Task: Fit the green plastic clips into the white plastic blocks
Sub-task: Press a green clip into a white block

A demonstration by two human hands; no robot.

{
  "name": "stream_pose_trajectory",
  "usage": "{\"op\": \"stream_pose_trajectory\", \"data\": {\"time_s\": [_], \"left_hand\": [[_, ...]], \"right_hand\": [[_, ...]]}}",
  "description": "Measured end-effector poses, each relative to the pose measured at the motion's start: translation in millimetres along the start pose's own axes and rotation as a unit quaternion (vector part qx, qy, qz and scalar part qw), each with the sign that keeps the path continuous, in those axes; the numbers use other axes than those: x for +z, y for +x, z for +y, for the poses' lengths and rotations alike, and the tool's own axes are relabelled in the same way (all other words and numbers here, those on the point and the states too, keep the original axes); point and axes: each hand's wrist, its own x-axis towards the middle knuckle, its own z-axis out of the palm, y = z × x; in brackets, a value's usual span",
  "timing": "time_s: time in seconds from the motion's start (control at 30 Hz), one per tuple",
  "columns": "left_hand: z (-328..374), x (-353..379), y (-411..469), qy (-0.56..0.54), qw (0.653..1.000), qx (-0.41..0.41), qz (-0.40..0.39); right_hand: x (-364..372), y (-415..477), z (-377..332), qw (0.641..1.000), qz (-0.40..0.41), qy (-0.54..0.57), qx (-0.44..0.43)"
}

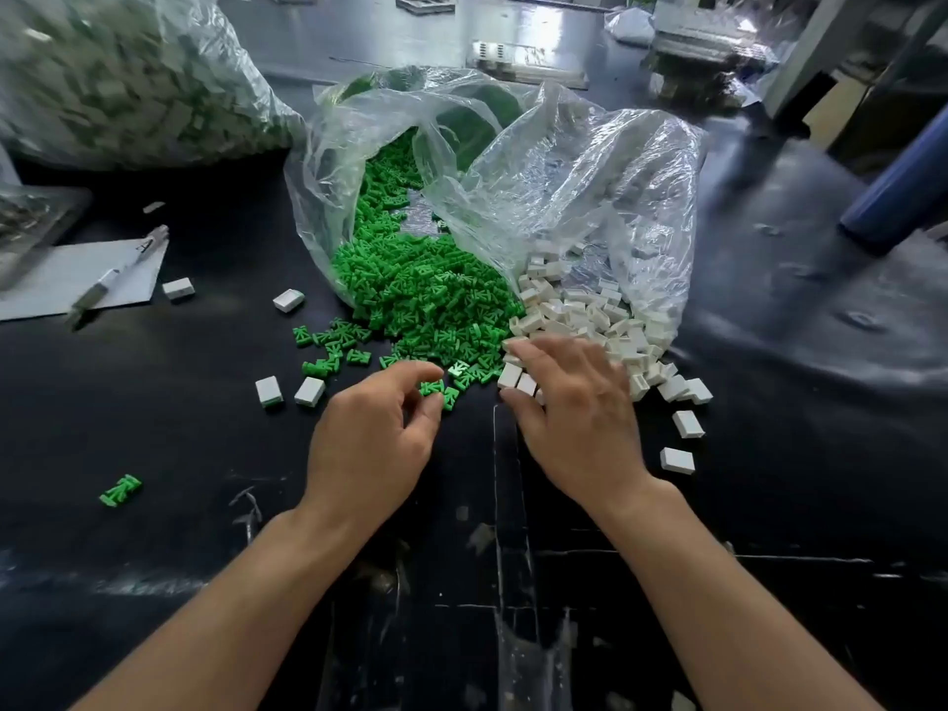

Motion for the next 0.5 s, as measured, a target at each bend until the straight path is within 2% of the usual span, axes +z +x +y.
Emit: {"op": "stream_pose_trajectory", "data": {"time_s": [0.07,0.13,0.27,0.37,0.43,0.5], "left_hand": [[1.0,-1.0,0.8,-0.001,1.0,-0.022,0.008],[1.9,-2.7,0.1,-0.036,0.998,-0.053,0.0],[4.2,-5.5,-0.1,-0.132,0.98,-0.143,-0.047],[10.3,-6.4,-1.6,-0.24,0.938,-0.225,-0.107],[14.2,-6.6,-2.0,-0.319,0.896,-0.265,-0.157],[16.6,-7.0,-3.0,-0.329,0.886,-0.267,-0.188]], "right_hand": [[5.9,-0.8,-1.5,0.998,-0.053,-0.04,0.002],[11.1,-2.6,1.0,0.998,-0.053,-0.037,0.001],[7.6,-5.6,-0.4,1.0,0.009,0.005,-0.012],[1.7,-9.3,-7.5,0.992,0.074,0.079,-0.061],[-1.0,-14.1,-15.3,0.982,0.066,0.146,-0.105],[-0.9,-19.0,-21.0,0.97,0.026,0.194,-0.142]]}}
